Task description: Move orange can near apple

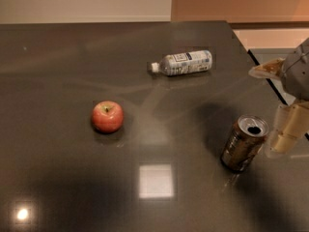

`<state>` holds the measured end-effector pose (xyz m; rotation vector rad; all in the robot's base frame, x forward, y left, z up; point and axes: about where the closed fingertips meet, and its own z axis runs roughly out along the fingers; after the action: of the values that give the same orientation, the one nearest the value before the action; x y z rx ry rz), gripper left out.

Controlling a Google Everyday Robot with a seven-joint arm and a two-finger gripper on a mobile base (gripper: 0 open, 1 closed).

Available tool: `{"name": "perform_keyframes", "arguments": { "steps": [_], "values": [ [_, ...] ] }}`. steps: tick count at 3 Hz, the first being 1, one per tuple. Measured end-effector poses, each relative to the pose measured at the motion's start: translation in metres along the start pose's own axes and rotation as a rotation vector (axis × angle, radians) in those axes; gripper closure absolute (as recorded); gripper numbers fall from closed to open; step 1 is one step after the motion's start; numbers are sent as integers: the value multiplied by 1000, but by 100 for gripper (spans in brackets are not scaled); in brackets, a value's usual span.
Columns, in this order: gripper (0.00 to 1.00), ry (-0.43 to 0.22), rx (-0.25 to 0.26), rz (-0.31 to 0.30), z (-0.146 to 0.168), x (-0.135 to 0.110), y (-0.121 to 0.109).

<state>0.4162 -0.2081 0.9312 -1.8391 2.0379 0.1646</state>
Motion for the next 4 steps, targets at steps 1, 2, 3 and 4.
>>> {"name": "perform_keyframes", "arguments": {
  "steps": [1, 2, 3, 4],
  "values": [
    [0, -35, -37, -33, 10, -3, 5],
    [1, -68, -82, -67, 20, -7, 10],
    [24, -85, -131, -78, 27, -10, 20],
    [46, -79, -152, -82, 28, -8, 23]
  ]
}}
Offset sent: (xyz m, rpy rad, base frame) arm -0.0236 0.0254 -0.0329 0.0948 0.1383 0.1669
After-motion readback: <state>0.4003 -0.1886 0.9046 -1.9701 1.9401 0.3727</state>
